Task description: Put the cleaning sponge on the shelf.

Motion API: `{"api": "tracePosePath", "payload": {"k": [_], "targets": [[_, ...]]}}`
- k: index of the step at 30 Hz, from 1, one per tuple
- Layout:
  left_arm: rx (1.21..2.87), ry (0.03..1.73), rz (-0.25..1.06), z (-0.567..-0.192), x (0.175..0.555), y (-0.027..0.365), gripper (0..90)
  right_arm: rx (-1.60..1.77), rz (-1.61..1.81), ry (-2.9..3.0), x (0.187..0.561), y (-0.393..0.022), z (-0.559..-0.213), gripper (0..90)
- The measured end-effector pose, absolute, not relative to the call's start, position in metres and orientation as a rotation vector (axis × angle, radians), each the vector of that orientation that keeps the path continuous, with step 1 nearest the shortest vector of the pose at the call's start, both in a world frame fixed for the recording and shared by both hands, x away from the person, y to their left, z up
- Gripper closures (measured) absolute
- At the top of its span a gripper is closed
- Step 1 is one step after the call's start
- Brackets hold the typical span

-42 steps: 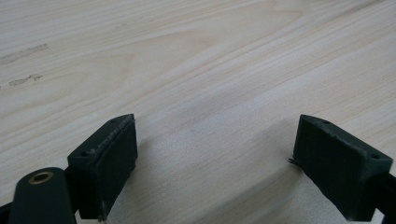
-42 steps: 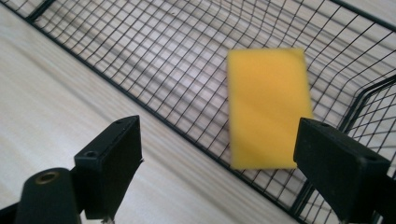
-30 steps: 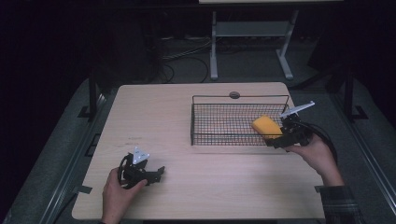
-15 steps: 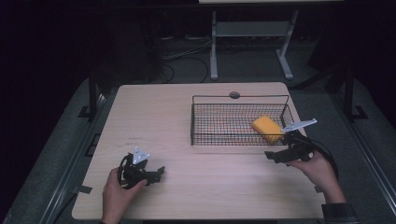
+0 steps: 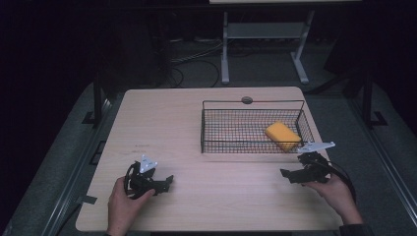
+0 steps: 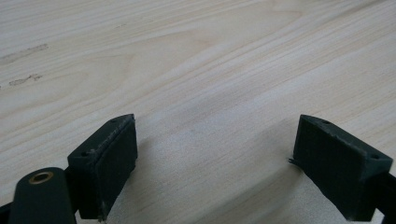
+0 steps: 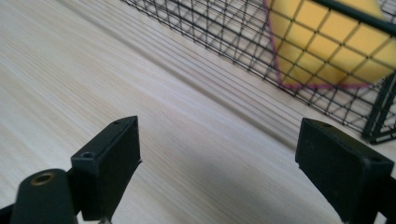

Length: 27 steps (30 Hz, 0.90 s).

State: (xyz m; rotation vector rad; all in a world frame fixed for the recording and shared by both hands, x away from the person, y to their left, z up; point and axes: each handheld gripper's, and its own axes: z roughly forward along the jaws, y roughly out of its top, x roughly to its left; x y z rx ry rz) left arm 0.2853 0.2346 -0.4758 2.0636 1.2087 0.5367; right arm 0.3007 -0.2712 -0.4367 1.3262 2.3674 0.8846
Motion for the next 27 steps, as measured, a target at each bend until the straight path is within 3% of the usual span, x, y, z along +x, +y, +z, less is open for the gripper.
{"api": "tracePosePath", "payload": {"k": [18, 27], "targets": [[2.067, 1.206, 0.539, -0.476, 0.285, 0.235, 12.9, 1.273, 0.932, 2.334, 0.285, -0.285, -0.475, 9.3], [2.067, 1.206, 0.539, -0.476, 0.285, 0.235, 13.0, 1.279, 0.928, 2.336, 0.285, -0.284, -0.478, 8.5]]}}
